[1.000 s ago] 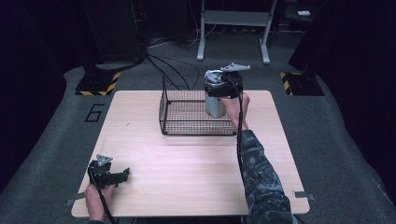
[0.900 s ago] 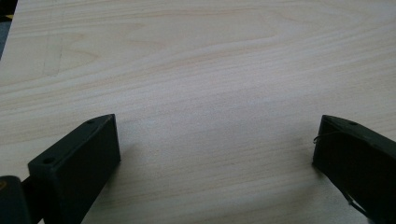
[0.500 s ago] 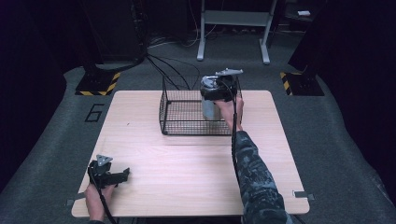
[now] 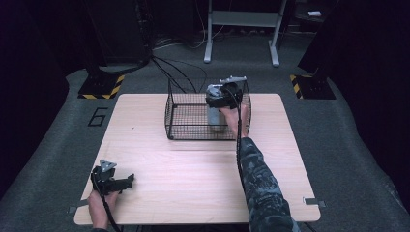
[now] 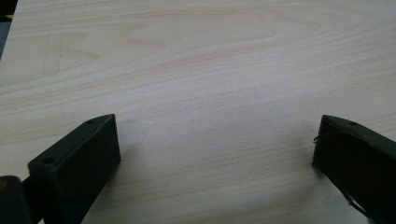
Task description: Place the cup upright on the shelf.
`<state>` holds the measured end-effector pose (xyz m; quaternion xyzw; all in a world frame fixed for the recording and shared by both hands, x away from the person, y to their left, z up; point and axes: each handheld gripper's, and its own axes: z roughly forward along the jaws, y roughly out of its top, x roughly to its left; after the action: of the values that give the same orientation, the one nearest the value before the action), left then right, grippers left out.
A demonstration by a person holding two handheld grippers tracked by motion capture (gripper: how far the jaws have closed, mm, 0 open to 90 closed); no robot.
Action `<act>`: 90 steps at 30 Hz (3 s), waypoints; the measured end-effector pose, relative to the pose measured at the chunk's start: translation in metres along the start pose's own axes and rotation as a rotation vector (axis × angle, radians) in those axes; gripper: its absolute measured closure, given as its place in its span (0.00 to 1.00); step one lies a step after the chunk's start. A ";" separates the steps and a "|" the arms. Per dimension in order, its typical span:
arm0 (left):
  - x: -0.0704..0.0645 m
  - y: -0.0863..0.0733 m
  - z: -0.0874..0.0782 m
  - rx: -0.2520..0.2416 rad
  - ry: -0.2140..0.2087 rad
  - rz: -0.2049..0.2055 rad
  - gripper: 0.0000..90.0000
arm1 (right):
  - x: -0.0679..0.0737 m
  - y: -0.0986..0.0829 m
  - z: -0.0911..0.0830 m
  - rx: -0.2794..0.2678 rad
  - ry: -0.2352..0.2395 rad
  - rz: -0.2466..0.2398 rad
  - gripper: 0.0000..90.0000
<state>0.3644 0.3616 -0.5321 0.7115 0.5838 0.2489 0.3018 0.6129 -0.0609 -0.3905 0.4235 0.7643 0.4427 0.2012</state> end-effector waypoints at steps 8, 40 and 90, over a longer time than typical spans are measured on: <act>0.000 0.000 0.000 0.000 0.000 0.001 0.01 | 0.003 -0.006 0.008 0.027 -0.004 -0.007 0.04; 0.000 0.000 0.000 -0.011 0.009 0.006 0.00 | 0.007 -0.024 -0.003 0.035 -0.001 -0.060 0.03; 0.000 0.000 0.000 0.000 0.001 0.001 0.01 | 0.031 -0.065 -0.152 -0.093 0.026 -0.161 0.00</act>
<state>0.3643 0.3615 -0.5321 0.7116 0.5835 0.2494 0.3016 0.4615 -0.1279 -0.3631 0.3453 0.7771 0.4654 0.2455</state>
